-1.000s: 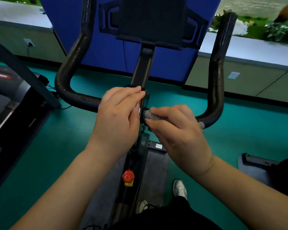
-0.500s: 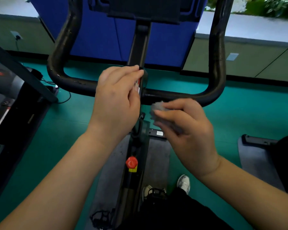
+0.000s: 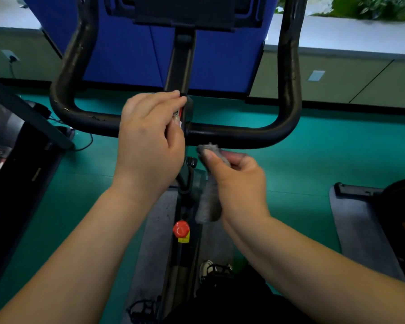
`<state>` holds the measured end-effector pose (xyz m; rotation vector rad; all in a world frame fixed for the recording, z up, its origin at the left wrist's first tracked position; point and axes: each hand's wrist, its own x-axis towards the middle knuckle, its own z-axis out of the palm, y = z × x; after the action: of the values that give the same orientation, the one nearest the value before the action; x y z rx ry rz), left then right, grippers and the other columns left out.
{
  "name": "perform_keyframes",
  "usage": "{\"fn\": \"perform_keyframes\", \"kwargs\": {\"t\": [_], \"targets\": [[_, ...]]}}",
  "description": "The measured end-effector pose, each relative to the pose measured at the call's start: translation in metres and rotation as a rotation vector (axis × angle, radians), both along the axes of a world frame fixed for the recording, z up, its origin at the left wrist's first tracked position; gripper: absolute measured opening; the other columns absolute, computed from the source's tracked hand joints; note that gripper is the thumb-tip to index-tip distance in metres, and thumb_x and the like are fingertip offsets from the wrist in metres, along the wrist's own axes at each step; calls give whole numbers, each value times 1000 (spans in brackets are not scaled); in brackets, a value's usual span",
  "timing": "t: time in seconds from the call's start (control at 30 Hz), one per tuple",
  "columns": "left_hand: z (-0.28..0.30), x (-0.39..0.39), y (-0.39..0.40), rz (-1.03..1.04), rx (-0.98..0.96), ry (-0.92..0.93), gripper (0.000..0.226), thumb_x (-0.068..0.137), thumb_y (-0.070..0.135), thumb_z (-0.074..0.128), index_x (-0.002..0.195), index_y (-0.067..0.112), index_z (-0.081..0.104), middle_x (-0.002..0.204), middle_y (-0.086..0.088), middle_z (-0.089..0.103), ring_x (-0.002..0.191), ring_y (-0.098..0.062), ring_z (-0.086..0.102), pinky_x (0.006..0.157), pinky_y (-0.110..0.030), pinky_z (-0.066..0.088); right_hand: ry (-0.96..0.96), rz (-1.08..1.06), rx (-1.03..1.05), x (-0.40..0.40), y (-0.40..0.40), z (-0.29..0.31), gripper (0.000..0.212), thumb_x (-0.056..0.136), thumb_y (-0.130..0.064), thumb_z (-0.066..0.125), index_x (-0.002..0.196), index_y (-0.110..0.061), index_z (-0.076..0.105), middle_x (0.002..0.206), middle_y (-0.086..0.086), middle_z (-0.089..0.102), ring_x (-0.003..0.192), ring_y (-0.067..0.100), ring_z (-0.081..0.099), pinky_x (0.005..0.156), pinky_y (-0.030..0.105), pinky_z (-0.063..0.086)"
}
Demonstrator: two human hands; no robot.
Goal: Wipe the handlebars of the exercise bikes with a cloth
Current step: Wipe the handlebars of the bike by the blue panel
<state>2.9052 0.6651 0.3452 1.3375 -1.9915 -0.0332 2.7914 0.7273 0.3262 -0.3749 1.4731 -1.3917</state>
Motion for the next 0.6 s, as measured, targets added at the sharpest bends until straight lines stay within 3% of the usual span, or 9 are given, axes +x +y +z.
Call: {"fn": "perform_keyframes", "kwargs": {"t": [0.07, 0.17, 0.33, 0.5, 0.6], "targets": [[0, 0, 0, -5, -4, 2, 34, 88, 6, 49, 118, 7, 65, 121, -3, 63, 116, -24, 53, 107, -22, 30, -20, 16, 8, 8, -2, 1, 23, 75, -19, 79, 87, -14, 61, 83, 3, 71, 74, 10, 68, 66, 21, 53], [0, 1, 0, -15, -11, 6, 34, 88, 5, 49, 117, 7, 66, 121, -4, 64, 116, -24, 53, 107, -23, 31, 27, -52, 4, -7, 2, 6, 23, 73, -16, 80, 85, -14, 60, 73, -2, 69, 63, 4, 66, 58, 17, 50], [-2, 0, -1, -6, -9, 11, 34, 87, 6, 49, 116, 7, 66, 120, -3, 64, 114, -23, 54, 106, -17, 26, 76, -53, 23, -9, 1, 6, 25, 73, -20, 80, 83, -15, 58, 71, -3, 66, 57, 1, 63, 57, 18, 50], [-1, 1, 0, 10, -7, 6, 33, 88, 7, 48, 117, 8, 66, 120, -2, 64, 115, -22, 55, 107, -19, 27, 16, 9, 29, 14, -8, 8, 26, 73, -23, 81, 86, -13, 60, 80, 2, 70, 69, 7, 66, 59, 17, 53], [-1, 1, 0, 0, 3, -5, 33, 89, 7, 48, 118, 8, 65, 121, -2, 64, 115, -22, 54, 107, -20, 27, 47, -34, 4, -8, 0, 9, 24, 73, -18, 80, 84, -12, 59, 74, -1, 68, 62, 4, 65, 58, 16, 51]]}}
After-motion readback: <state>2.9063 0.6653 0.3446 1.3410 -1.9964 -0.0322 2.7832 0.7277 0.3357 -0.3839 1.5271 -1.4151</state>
